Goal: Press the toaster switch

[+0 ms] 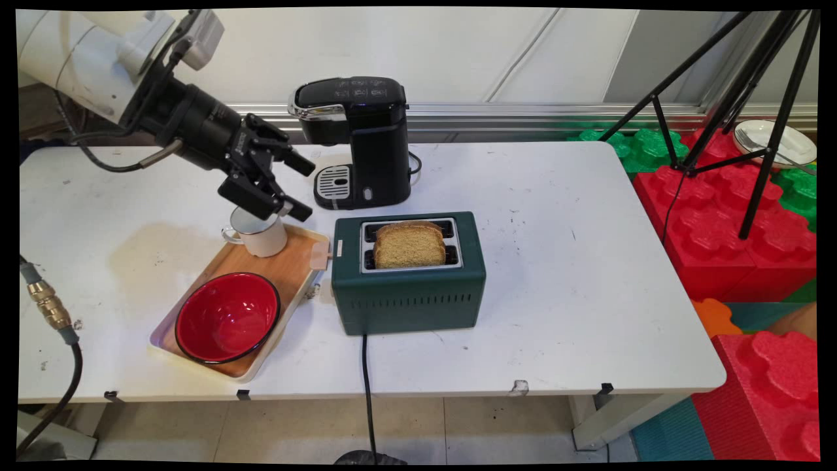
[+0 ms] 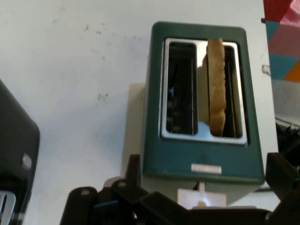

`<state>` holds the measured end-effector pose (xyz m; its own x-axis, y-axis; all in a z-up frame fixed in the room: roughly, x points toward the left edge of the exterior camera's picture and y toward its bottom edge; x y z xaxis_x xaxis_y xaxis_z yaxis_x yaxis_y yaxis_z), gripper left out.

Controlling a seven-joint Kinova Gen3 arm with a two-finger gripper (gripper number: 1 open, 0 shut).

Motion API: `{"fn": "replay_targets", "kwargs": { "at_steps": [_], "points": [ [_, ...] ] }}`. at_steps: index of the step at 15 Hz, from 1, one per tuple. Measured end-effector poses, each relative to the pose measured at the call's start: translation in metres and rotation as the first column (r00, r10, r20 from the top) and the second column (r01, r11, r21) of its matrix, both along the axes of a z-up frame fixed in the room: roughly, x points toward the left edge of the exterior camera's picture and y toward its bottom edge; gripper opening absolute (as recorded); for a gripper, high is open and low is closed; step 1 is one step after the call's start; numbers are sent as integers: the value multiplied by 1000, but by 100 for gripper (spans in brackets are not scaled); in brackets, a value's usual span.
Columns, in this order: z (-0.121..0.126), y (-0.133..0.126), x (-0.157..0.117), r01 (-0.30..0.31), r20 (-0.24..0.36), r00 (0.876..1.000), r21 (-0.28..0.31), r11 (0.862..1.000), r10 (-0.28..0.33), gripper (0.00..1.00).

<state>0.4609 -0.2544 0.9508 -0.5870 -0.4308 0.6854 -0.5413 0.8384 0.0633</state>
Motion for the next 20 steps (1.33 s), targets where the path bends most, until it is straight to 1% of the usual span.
{"fn": "replay_targets", "kwargs": {
  "at_steps": [3,4,8,13,20],
  "points": [
    [-3,4,3,1,22,1000,15,1000,-2,100],
    [-4,6,5,2,32,999,22,1000,-3,0],
    [-6,10,11,3,70,998,47,999,-7,0],
    [-10,7,7,6,117,993,77,997,-15,0],
    [-17,2,-5,-4,144,989,101,995,-11,0]
  ]
}}
